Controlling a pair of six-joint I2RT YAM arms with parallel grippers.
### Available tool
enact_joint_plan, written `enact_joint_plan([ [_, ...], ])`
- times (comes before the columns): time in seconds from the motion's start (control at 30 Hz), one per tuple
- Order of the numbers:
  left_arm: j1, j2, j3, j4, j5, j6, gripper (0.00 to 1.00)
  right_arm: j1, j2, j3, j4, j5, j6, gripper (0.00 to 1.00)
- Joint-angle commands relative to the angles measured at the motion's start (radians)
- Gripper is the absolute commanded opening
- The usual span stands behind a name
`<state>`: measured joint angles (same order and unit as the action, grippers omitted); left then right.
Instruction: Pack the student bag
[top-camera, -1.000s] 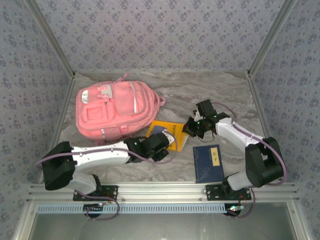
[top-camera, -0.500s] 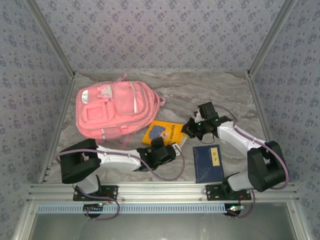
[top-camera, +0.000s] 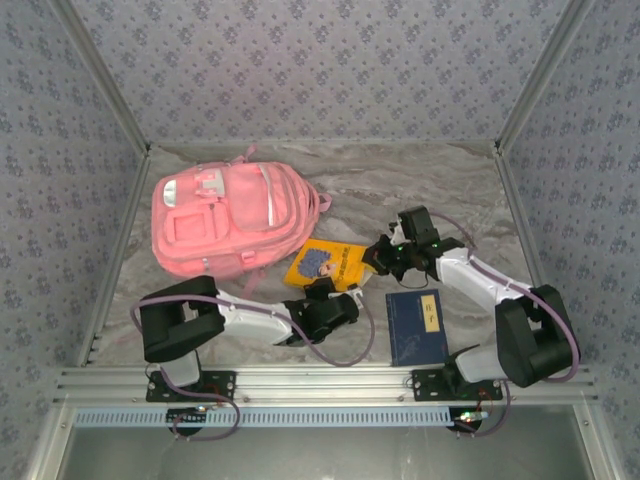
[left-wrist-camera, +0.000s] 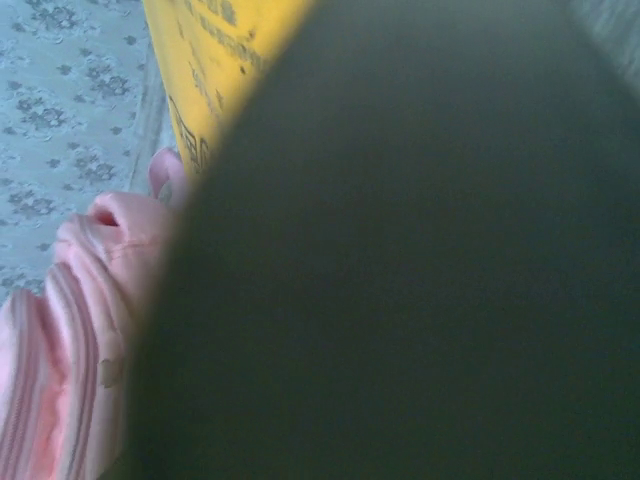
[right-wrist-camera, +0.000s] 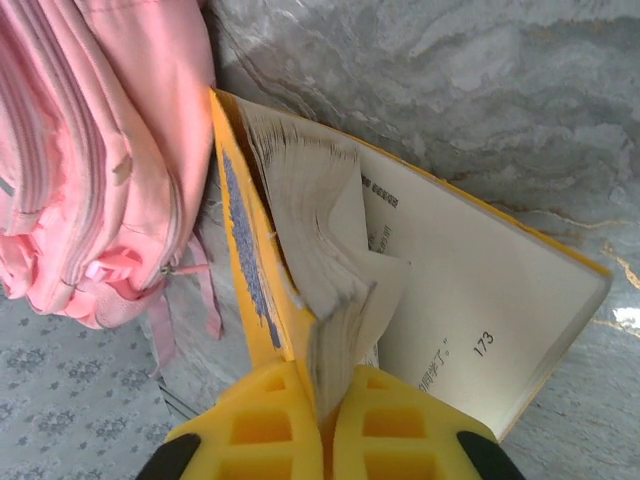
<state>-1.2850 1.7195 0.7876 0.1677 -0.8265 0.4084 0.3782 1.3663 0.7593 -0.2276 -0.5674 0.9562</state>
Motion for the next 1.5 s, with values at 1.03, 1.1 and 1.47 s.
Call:
enact_joint_plan([
  [1.03,0.577,-0.727,0.142,-0.049,0.811,-1.562,0.00,0.110,-0.381,-0.142,0.566,0.134,0.228,0.89],
  [1.1,0.578,-0.728,0.130,-0.014,0.813,-1.644,0.00,0.143,-0.349,-0.155,0.675,0.163,0.316,0.91],
  [1.47,0.599,-0.781,0.101,0.053,0.794,-1.809,0.00,0.352,-0.100,-0.038,1.000,0.202,0.531,0.92],
])
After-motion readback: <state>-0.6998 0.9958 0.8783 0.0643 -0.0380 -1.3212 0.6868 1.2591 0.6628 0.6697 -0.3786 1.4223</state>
